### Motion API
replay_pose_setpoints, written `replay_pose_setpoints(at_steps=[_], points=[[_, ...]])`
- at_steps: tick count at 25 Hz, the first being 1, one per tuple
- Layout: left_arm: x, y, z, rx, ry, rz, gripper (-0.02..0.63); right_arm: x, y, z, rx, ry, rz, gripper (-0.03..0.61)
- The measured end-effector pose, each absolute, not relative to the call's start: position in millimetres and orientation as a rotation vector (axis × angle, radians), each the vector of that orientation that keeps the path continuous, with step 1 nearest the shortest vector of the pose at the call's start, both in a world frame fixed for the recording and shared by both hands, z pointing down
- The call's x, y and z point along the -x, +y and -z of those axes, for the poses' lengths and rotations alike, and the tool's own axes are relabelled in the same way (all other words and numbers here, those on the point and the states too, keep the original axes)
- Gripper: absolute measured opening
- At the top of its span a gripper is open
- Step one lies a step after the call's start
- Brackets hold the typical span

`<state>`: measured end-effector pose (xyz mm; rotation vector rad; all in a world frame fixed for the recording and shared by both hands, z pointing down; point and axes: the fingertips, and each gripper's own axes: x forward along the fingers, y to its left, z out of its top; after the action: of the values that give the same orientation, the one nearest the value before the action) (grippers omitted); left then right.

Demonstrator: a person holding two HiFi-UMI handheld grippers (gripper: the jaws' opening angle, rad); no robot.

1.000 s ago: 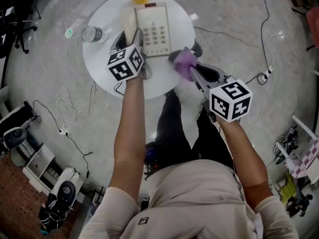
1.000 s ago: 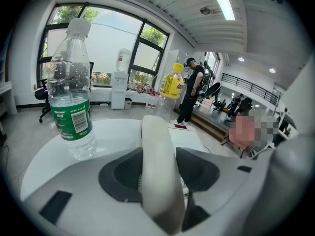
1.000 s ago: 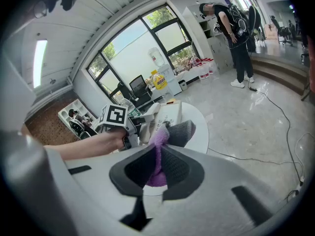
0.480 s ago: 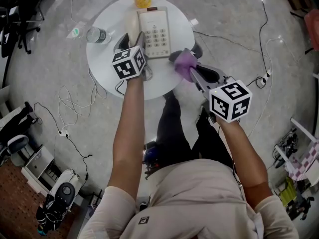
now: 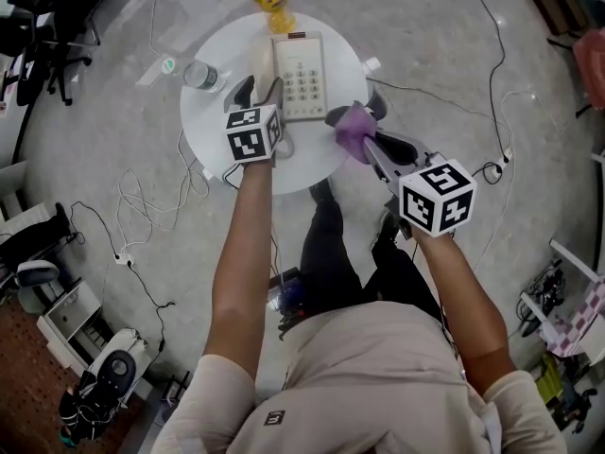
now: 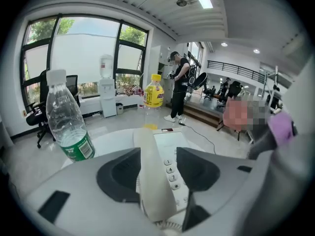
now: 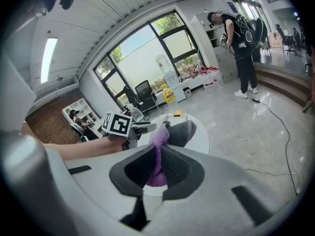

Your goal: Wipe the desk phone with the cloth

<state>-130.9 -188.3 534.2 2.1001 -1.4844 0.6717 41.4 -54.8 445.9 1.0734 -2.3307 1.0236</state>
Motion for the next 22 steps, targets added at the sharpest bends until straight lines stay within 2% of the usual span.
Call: replay_pose_setpoints(at_steps=[8,12,17,22], points=[[133.0,-169.9,-455.6,-2.212,-1.587,-0.630,0.208,-53.6,-47.7,-400.9,-1.052,-2.406,-0.954,0.025],[128.7,-156.3,-393.1,-2.305,-1.636,-0.534,0.154,-65.3,-47.1,-370.4,-1.037,-2.468,-0.890,0.025],[109.0,-120.5,-307.2,-2.470,-1.611,-0.422,0.041,-76.5,-36.5,-325.8,-1.022,-2.555,-0.810,0.025],[80.7,-75.9,-254.4,-2.613,-1.409,-0.376,0.020,-77.5,-27.6,-277.5,-1.008,-2.641,-0.706,0.025]])
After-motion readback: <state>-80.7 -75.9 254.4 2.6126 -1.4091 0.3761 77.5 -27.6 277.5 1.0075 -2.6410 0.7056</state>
